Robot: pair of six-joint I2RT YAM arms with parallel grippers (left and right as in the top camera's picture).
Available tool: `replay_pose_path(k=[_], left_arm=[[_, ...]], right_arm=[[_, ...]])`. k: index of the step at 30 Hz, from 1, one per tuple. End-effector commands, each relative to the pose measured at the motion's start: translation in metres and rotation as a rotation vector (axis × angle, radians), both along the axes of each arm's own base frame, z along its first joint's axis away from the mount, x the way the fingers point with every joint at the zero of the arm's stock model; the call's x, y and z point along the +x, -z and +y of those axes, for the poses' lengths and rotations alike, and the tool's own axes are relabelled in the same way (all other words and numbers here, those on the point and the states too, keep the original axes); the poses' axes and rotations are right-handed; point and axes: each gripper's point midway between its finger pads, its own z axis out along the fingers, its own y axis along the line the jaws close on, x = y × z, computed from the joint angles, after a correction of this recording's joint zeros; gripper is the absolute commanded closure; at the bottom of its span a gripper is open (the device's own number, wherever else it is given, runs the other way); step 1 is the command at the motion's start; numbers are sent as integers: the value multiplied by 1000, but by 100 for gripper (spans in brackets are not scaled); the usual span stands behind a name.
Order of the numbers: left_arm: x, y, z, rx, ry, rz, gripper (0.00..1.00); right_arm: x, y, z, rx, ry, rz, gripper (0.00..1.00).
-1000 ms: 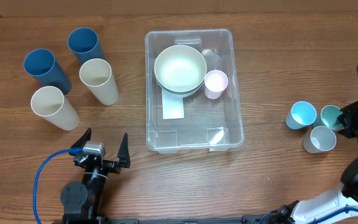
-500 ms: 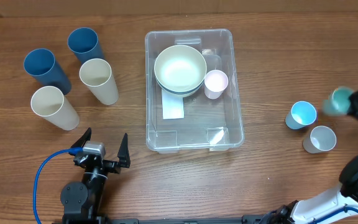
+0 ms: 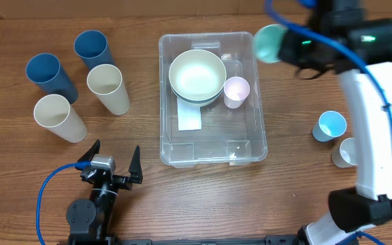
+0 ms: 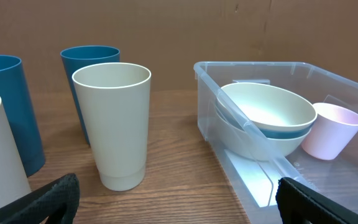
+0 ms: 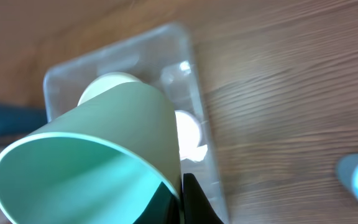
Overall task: Pack container
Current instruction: 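Grasp the mint cup with the right gripper and lift it, then lower the mint cup into the pink cup and release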
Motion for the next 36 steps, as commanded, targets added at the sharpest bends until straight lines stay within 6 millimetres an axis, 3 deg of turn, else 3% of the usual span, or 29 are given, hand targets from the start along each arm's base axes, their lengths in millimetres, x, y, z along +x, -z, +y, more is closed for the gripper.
replay_pose_path(k=[1, 3, 6, 13, 16, 22, 25, 30, 33, 34, 36], left_arm=[[0, -1, 2, -10, -12, -6, 0], [0, -1, 2, -10, -12, -6, 0], [0, -1, 2, -10, -12, -5, 0], [0, -1, 2, -10, -12, -5, 0], [0, -1, 2, -10, -12, -6, 0], [0, -1, 2, -10, -12, -5, 0], [0, -1, 2, -10, -12, -6, 0], [0, -1, 2, -10, -12, -6, 0], [0, -1, 2, -10, -12, -6, 0], [0, -1, 2, -10, -12, -6, 0], [0, -1, 2, -10, -12, -6, 0]], right_arm=[[4, 21, 21, -64, 4, 27, 96], [5, 46, 34, -84, 0, 77, 96], [5, 81, 34, -108, 16, 146, 96], [2, 129, 32, -121, 38, 211, 96], [4, 139, 32, -117, 46, 210, 96], [4, 142, 28, -131, 72, 211, 95], [3, 143, 27, -132, 72, 216, 61], [-3, 138, 33, -102, 52, 242, 60], [-6, 112, 33, -93, 45, 220, 65], [-7, 93, 30, -89, 50, 190, 64], [-10, 59, 6, -83, 104, 141, 60]])
